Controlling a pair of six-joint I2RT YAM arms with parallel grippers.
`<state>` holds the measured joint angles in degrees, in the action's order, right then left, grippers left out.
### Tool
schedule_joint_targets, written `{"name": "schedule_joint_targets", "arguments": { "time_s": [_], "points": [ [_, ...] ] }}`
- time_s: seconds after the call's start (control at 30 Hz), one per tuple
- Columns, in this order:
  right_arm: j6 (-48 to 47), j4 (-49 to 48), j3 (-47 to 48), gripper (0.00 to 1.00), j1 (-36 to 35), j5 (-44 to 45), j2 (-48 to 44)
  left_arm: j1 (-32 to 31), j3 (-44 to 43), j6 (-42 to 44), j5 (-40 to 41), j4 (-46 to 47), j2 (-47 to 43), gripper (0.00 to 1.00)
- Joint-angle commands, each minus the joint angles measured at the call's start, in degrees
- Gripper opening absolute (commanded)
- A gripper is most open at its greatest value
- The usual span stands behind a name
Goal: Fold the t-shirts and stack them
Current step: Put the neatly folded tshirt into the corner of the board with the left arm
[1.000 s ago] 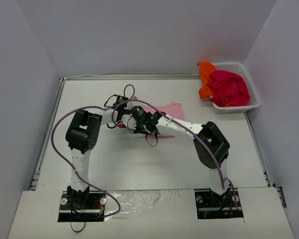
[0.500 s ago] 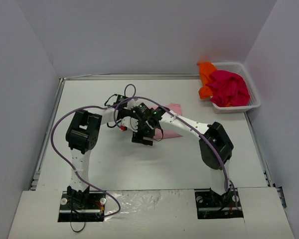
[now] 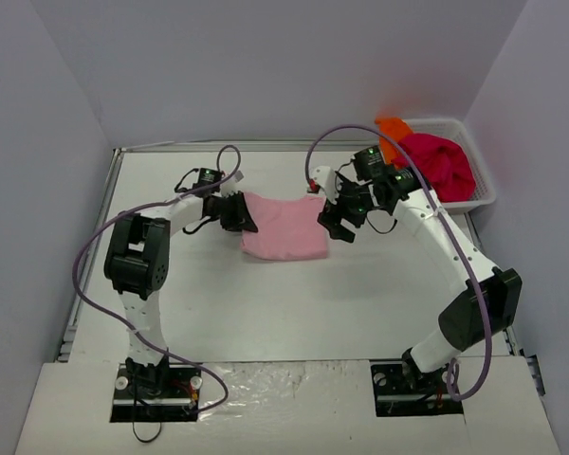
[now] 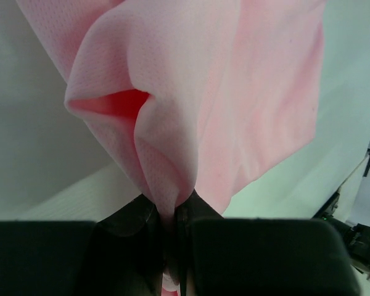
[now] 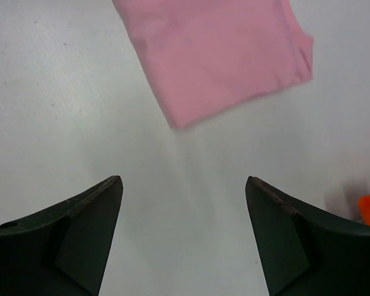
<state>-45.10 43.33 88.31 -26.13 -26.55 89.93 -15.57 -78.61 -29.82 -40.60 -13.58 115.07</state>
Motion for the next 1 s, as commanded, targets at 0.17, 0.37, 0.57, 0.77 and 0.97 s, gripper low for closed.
{"name": "schedule_joint_targets", "arguments": {
  "time_s": [0.17,0.37,0.57,0.77,0.97],
  "points": [
    [-0.2,-1.0,-12.1,0.79,8.5,-4.0,-3.9,11.1,-8.5,17.9,1.1,-20.5,-1.6,0.03],
    [0.9,-5.6,-18.7,0.86,10.4,-5.4,-4.1,19.1,-18.1,29.6,6.7,-33.0,1.5,0.02],
    [1.9,-9.1,-23.1,0.89,11.8,-7.5,-3.7,26.0,-29.0,39.7,13.5,-43.3,6.6,0.02],
    [2.7,-10.7,-24.6,0.94,12.3,-9.3,-3.3,33.3,-35.8,45.2,20.6,-46.8,10.7,0.02],
    [2.6,-11.1,-25.0,0.97,12.2,-9.4,-2.4,36.3,-38.6,47.3,25.3,-45.8,13.3,0.02]
  ]
}}
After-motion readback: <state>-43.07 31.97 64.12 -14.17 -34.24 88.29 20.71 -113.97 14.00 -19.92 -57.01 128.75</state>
